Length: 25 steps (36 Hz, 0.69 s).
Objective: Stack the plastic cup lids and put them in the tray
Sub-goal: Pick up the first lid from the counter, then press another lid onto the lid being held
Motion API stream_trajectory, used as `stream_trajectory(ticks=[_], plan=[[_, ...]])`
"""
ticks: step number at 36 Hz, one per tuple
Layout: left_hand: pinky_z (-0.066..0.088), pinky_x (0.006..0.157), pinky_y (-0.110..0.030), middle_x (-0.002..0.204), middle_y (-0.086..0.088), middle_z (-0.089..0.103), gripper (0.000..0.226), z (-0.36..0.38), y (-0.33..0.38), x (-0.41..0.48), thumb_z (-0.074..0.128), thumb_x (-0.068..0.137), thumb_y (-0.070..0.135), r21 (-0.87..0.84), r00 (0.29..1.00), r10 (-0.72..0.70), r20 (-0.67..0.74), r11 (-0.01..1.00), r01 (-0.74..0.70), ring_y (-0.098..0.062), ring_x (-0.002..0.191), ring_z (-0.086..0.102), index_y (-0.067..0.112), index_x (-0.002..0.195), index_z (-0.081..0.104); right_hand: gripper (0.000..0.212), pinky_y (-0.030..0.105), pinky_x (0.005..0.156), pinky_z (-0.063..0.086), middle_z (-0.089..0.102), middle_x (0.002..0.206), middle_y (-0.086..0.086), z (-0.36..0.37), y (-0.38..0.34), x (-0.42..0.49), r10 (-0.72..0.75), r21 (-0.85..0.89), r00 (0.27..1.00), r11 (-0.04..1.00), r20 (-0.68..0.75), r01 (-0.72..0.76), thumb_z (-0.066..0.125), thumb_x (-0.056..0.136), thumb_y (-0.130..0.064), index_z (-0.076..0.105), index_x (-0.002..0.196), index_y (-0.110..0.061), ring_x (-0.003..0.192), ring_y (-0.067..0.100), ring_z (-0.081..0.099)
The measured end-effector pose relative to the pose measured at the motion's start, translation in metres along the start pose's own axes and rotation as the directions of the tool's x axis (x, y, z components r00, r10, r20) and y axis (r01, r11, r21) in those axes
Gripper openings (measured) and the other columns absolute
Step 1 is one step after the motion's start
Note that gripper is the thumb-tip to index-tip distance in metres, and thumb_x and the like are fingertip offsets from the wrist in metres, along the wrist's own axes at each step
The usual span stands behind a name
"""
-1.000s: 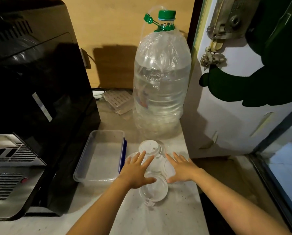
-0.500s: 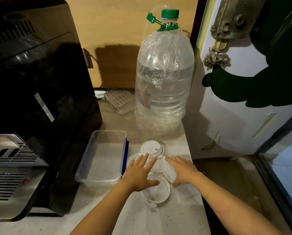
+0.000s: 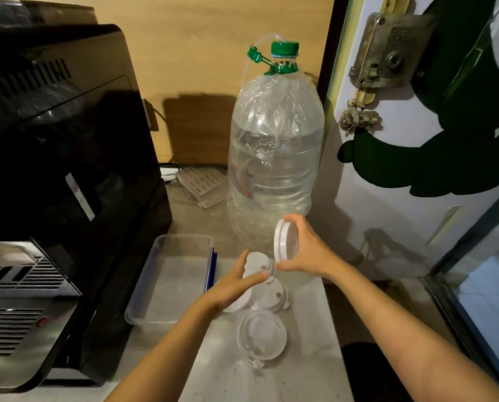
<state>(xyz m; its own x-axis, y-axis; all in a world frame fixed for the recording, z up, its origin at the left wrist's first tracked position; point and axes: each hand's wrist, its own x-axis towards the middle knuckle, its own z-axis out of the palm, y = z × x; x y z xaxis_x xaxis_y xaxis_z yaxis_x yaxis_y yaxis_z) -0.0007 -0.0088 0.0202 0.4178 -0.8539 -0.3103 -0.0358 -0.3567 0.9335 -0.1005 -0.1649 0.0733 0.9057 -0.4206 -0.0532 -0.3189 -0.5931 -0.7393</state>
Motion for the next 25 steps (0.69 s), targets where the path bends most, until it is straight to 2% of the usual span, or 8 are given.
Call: stream_trajectory(ticks=[3, 5, 9, 12, 16, 18, 22, 25], plan=[[0.020, 0.113, -0.041, 0.155, 0.001, 0.014, 0.103, 0.002, 0.010, -0.003, 0.061, 0.068, 0.065, -0.235, 0.999, 0.025, 0.025, 0.972, -0.019, -0.019, 0.140, 0.020, 0.030, 0.145, 0.003, 0.089, 0.028, 0.098, 0.032, 0.024, 0.133, -0.004, -0.009, -0.023, -0.002, -0.122, 0.241, 0.992, 0.962, -0.037, 0.128, 0.081, 0.066, -0.014, 0.021, 0.127, -0.039, 0.131, 0.021, 0.030], [0.024, 0.112, -0.041, 0.145, 0.007, 0.024, 0.121, 0.004, 0.014, -0.003, 0.066, 0.046, 0.077, -0.340, 0.995, 0.078, 0.069, 0.939, -0.050, -0.016, 0.136, 0.026, 0.034, 0.143, 0.009, 0.087, 0.028, 0.100, 0.037, 0.027, 0.134, -0.006, -0.011, -0.038, -0.006, -0.163, 0.408, 0.984, 0.896, -0.064, 0.175, 0.082, 0.056, -0.024, 0.027, 0.117, -0.051, 0.125, 0.018, 0.037], [0.028, 0.108, -0.039, 0.147, 0.007, 0.029, 0.109, 0.010, 0.027, -0.003, 0.065, 0.048, 0.078, -0.437, 0.970, 0.223, 0.092, 0.884, -0.162, -0.014, 0.136, 0.028, 0.038, 0.139, 0.021, 0.080, 0.014, 0.073, 0.051, 0.044, 0.108, -0.008, -0.004, -0.048, -0.007, -0.149, 0.650, 0.974, 0.726, -0.171, 0.225, 0.072, 0.038, -0.032, 0.037, 0.110, -0.037, 0.095, 0.008, 0.053], [0.025, 0.112, -0.043, 0.148, 0.005, 0.031, 0.116, 0.010, 0.039, -0.005, 0.065, 0.048, 0.078, -0.497, 0.952, 0.302, 0.051, 0.834, -0.238, -0.014, 0.137, 0.029, 0.030, 0.143, 0.020, 0.086, 0.014, 0.068, 0.051, 0.047, 0.108, -0.002, 0.007, -0.048, -0.003, -0.120, 0.695, 0.968, 0.677, -0.221, 0.242, 0.073, 0.037, -0.030, 0.033, 0.113, -0.031, 0.095, 0.009, 0.054], [0.029, 0.111, -0.042, 0.143, -0.003, 0.044, 0.093, 0.006, 0.050, -0.008, 0.065, 0.054, 0.074, -0.568, 0.932, 0.363, -0.020, 0.763, -0.309, -0.018, 0.133, 0.039, 0.027, 0.132, 0.041, 0.094, 0.030, 0.080, 0.053, 0.047, 0.118, 0.008, 0.019, -0.048, -0.003, -0.075, 0.707, 0.968, 0.670, -0.240, 0.227, 0.075, 0.035, -0.032, 0.030, 0.117, -0.024, 0.107, 0.021, 0.053], [0.035, 0.109, -0.040, 0.137, -0.005, 0.051, 0.088, 0.003, 0.050, -0.007, 0.066, 0.058, 0.070, -0.597, 0.924, 0.379, -0.056, 0.728, -0.336, -0.023, 0.131, 0.043, 0.022, 0.129, 0.046, 0.088, 0.035, 0.075, 0.054, 0.048, 0.121, 0.013, 0.024, -0.049, -0.003, -0.063, 0.713, 0.972, 0.669, -0.225, 0.209, 0.076, 0.037, -0.032, 0.032, 0.113, -0.028, 0.110, 0.028, 0.055], [0.042, 0.104, -0.035, 0.136, -0.013, 0.049, 0.097, -0.002, 0.050, -0.005, 0.070, 0.062, 0.062, -0.656, 0.916, 0.387, -0.106, 0.665, -0.357, -0.028, 0.128, 0.044, 0.008, 0.135, 0.038, 0.078, 0.026, 0.073, 0.054, 0.052, 0.112, 0.002, 0.032, -0.050, -0.004, -0.056, 0.704, 0.969, 0.678, -0.239, 0.213, 0.077, 0.037, -0.035, 0.035, 0.103, -0.032, 0.102, 0.017, 0.058], [0.048, 0.097, -0.032, 0.122, -0.010, 0.062, 0.084, -0.005, 0.049, -0.003, 0.076, 0.058, 0.057, -0.723, 0.911, 0.402, -0.092, 0.602, -0.339, -0.023, 0.117, 0.055, 0.009, 0.124, 0.053, 0.079, 0.016, 0.072, 0.053, 0.051, 0.106, -0.007, 0.037, -0.050, -0.003, -0.070, 0.719, 0.972, 0.662, -0.223, 0.212, 0.075, 0.036, -0.032, 0.034, 0.104, -0.029, 0.095, 0.006, 0.057]])
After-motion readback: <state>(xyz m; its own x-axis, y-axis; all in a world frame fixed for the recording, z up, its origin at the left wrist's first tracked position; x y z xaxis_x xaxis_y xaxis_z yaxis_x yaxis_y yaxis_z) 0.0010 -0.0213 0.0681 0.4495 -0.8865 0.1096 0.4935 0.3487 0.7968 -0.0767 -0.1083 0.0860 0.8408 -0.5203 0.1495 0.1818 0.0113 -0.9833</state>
